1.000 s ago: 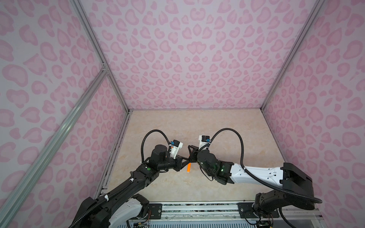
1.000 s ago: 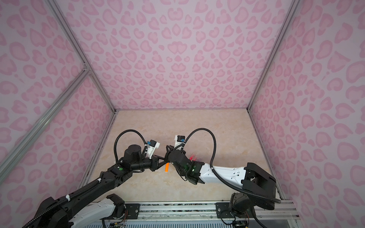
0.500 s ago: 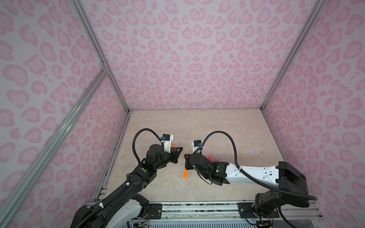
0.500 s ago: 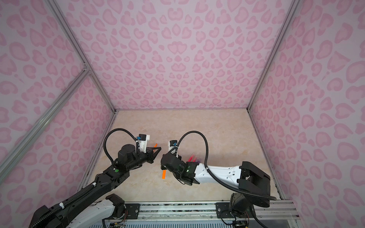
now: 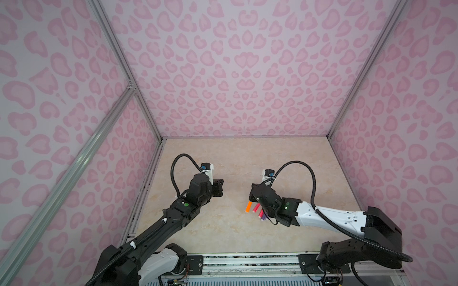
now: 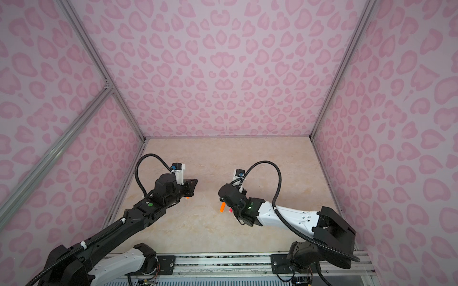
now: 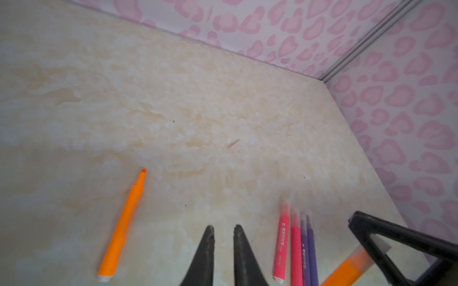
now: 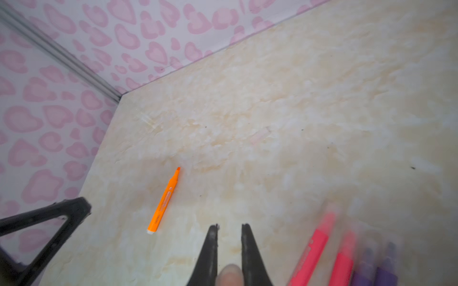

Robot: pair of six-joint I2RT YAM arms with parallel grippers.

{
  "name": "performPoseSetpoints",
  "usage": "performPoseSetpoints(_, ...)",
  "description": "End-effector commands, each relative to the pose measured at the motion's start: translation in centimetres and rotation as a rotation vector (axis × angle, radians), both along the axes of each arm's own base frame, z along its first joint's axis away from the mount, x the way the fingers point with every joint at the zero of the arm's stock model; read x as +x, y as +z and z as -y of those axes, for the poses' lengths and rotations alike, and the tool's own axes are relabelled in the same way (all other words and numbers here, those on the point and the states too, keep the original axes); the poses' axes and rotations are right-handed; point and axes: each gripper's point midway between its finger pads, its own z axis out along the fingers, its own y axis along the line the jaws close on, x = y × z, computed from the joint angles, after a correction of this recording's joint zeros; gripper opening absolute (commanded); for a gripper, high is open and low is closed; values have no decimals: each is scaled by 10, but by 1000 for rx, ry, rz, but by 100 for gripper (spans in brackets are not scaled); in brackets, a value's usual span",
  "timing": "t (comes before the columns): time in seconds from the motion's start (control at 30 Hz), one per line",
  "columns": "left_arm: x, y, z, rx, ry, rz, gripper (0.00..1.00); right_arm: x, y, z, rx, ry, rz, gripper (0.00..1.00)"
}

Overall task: Insert the pens into the pen caps
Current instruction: 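Move the open left gripper over the uncapped orange highlighter while the right gripper draws back, then lower the left gripper around the orange highlighter and close it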

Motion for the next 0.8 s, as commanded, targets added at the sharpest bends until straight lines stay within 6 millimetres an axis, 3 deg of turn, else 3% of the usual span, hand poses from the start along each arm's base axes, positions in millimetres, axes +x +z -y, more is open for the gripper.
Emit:
performPoseSetpoints(0.0,3,-25,-28,138,134,-102,19,11,-18,12,29,-54,-40,0)
performPoseSetpoints(0.37,7,-44,-44,268,205,-190,40,37,-79,12,80,-54,-238,0)
performPoseSetpoints(0.47,9,-48,-43,284,200,-212,43,40,-92,11,82,-59,-274,0)
performPoseSetpoints(0.77,10,-57,-38,289,181,-247,45,42,-118,23,50,-115,-318,14)
